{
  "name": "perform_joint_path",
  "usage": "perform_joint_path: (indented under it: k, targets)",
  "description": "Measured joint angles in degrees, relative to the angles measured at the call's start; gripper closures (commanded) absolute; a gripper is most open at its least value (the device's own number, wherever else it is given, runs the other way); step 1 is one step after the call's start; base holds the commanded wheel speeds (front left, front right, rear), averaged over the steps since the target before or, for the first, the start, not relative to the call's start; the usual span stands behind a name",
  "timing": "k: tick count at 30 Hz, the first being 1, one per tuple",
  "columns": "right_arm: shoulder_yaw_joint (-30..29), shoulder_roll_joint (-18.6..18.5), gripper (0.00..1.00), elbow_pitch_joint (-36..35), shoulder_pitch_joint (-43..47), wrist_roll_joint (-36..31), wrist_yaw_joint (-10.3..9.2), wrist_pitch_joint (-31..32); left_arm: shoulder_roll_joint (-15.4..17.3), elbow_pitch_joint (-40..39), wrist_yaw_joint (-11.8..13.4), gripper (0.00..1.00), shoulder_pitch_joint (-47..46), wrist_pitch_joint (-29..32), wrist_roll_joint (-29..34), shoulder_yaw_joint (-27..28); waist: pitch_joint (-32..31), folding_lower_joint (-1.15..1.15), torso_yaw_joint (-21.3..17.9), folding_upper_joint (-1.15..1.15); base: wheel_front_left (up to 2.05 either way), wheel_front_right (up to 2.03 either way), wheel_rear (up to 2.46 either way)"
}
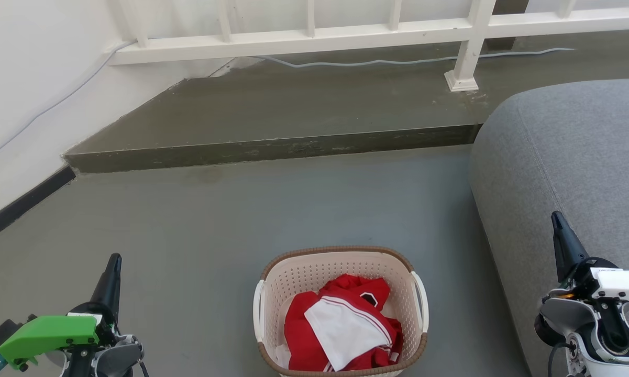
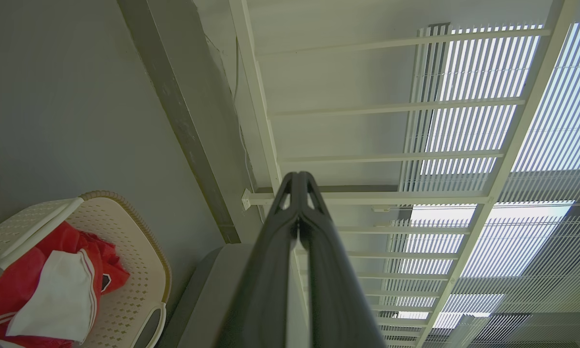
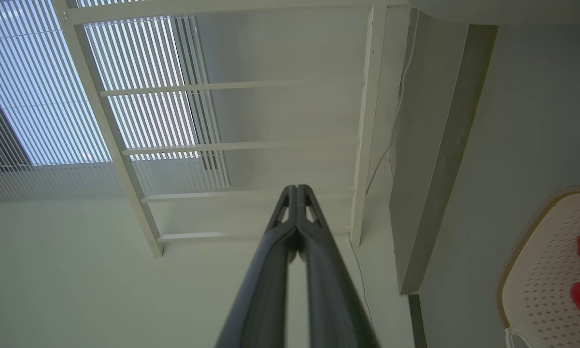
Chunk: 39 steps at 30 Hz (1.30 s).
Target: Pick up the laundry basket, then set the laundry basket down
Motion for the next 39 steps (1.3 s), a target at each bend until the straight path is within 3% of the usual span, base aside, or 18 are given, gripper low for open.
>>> perform_joint_path:
  k: [39]
  targets:
    - [0.0,0.0,1.00,0.0,0.0,0.0,0.00,0.0,-0.1,0.0,0.0,1.00,0.0,0.0,0.0,0.2,0.0,0.00,0.0,0.00,0.00,0.00,0.00]
